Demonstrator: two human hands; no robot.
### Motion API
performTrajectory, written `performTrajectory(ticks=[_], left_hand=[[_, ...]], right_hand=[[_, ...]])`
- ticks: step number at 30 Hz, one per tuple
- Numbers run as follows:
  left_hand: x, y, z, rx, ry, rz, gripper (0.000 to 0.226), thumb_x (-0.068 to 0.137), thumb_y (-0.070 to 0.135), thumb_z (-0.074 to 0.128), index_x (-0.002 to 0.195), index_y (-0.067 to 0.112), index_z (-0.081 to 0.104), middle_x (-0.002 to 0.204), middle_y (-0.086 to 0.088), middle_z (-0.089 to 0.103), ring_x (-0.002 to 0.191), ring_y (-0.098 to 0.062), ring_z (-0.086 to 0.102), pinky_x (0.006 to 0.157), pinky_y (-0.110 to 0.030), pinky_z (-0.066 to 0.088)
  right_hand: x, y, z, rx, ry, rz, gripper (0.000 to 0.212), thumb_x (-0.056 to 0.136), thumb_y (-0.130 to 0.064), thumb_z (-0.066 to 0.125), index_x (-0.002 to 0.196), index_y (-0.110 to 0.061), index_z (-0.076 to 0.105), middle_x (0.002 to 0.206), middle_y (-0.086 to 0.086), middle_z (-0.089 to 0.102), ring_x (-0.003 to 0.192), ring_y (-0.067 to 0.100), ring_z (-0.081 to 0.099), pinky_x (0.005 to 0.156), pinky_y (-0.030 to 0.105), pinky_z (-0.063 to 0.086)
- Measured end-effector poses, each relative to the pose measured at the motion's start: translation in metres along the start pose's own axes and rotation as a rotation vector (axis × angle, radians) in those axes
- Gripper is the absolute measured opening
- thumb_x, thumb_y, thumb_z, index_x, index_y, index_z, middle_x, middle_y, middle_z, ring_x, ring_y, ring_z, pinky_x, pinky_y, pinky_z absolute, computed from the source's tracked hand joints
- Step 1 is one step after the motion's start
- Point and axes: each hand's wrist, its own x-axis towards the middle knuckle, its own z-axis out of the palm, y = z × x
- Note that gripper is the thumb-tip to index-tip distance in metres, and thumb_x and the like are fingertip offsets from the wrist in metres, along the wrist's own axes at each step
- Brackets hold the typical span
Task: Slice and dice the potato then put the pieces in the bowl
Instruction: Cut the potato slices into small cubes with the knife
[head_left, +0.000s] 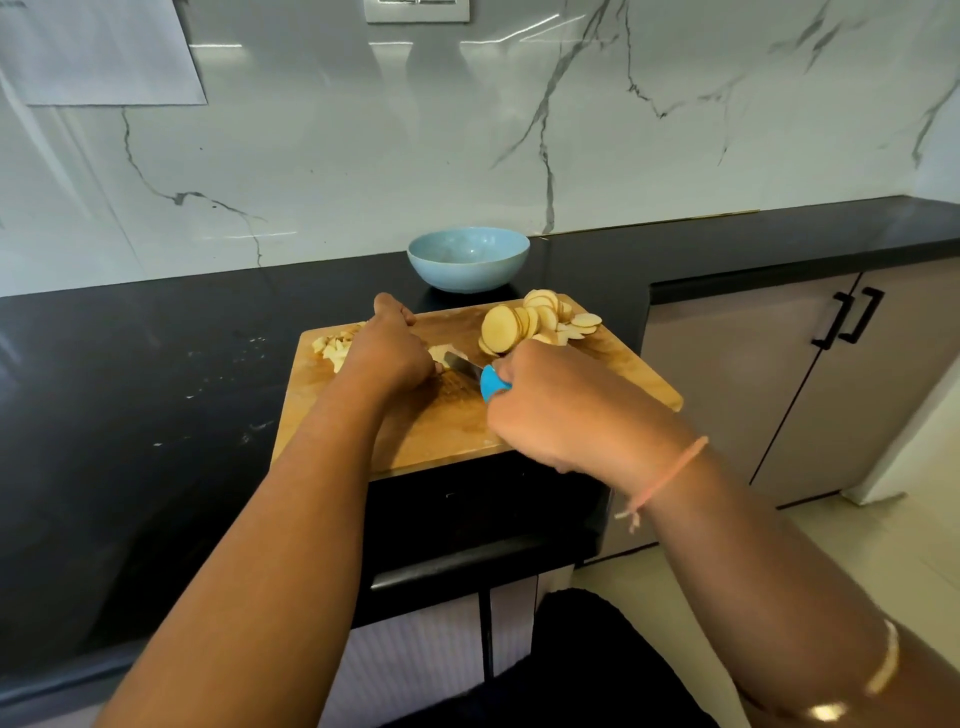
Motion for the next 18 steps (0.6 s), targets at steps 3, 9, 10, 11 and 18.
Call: performTrajectory(ticks=[3,9,10,11,18], left_hand=[[0.000,-0.001,-0.001,-0.005,-0.004,0.004,0.049,0.084,0.013,0.072,0.116,0.016,0.036,0.103,-0.008,0.061,0.092,-0.020,0.058,0.056,-0.022,0.039],[0.001,-0.001,-0.004,-0.042,-0.047,-0.016,0.045,0.085,0.008,0.070,0.112,0.019,0.036,0.104,-0.011,0.061,0.091,-0.021,0.060,0.065,-0.026,0.048],[0.001,-0.001,-0.005,-0.045,-0.048,-0.016,0.044,0.085,0.007,0.069,0.112,0.019,0.036,0.104,-0.012,0.060,0.090,-0.021,0.060,0.067,-0.027,0.050],[0.002,-0.001,-0.005,-0.041,-0.046,-0.017,0.044,0.086,0.006,0.068,0.113,0.019,0.036,0.103,-0.012,0.059,0.088,-0.020,0.059,0.067,-0.026,0.050],[-0.001,0.000,-0.003,-0.009,-0.007,0.001,0.035,0.089,0.004,0.060,0.110,0.017,0.036,0.098,-0.010,0.059,0.073,-0.013,0.053,0.055,-0.021,0.041]], right_hand=[[-0.019,0.004,-0.003,-0.046,-0.005,0.002,0.040,0.092,-0.022,0.045,0.131,-0.019,0.051,0.092,-0.002,0.056,0.085,0.016,0.057,0.080,0.033,0.052],[-0.017,0.005,-0.012,-0.034,0.065,0.002,0.041,0.092,-0.026,0.044,0.132,-0.021,0.052,0.105,0.000,0.059,0.091,0.016,0.056,0.082,0.034,0.051],[-0.012,0.003,-0.011,-0.017,0.082,-0.004,0.041,0.093,-0.026,0.043,0.132,-0.020,0.052,0.102,0.000,0.059,0.089,0.017,0.056,0.077,0.032,0.051],[-0.007,0.001,-0.010,-0.001,0.094,-0.007,0.041,0.093,-0.025,0.043,0.132,-0.020,0.052,0.097,0.000,0.059,0.086,0.018,0.056,0.072,0.031,0.049],[0.031,-0.009,0.008,0.036,0.036,0.035,0.044,0.093,-0.024,0.044,0.136,-0.018,0.047,0.106,0.004,0.057,0.096,0.022,0.054,0.084,0.035,0.049]])
